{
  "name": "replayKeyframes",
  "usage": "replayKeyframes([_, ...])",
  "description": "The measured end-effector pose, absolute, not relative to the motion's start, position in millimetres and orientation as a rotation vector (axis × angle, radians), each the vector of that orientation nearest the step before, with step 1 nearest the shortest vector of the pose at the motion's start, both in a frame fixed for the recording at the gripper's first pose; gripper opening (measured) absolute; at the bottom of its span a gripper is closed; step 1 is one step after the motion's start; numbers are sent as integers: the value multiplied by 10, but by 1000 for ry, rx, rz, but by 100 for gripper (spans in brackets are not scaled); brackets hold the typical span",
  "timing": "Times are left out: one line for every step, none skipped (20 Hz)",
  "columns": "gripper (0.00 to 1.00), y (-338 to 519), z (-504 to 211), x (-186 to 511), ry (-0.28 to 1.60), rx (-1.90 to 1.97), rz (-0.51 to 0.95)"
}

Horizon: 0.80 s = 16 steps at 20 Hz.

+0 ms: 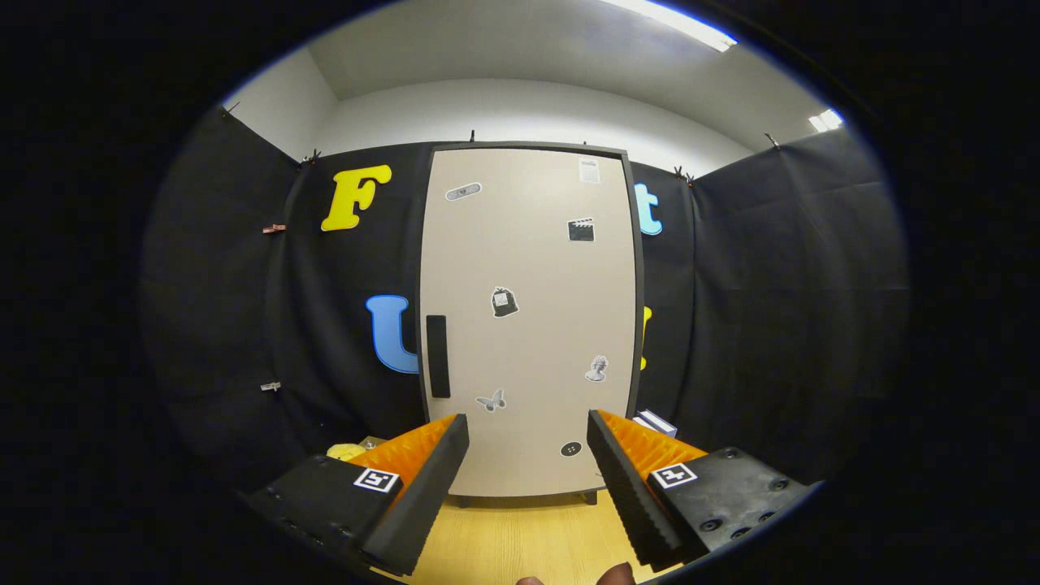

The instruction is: Open the shoe cabinet door, grab the shoes and put them into the shoe cabinet, then close the shoe cabinet door.

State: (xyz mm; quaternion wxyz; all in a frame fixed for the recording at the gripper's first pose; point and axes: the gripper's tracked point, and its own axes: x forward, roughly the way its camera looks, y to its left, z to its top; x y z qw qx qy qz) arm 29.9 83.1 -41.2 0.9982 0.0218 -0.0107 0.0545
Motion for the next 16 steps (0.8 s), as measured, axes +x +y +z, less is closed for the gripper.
replayKeyframes([96,838,-414,300,-21,44,110])
replayKeyframes([96,832,-417,303,-20,43,110])
replayKeyframes([96,832,-424,307,-18,44,111])
replayKeyframes([96,838,-430,312,-17,45,111])
replayKeyframes([96,838,-430,315,-17,43,111])
replayKeyframes([96,841,-439,317,-14,41,111])
replayKeyframes([96,835,-444,324,-13,40,111])
replayKeyframes([96,834,-449,329,-11,40,110])
replayKeyframes([96,834,-454,333,-10,42,110])
replayKeyframes([96,834,-461,344,-8,43,110])
replayKeyframes([96,832,-461,344,-7,44,109])
replayKeyframes([96,834,-466,353,-6,44,110])
replayKeyframes([96,837,-477,354,-4,44,111])
replayKeyframes([96,846,-481,358,-3,45,111])
replayKeyframes([96,848,-488,361,0,46,113])
replayKeyframes([96,852,-496,370,0,46,113])
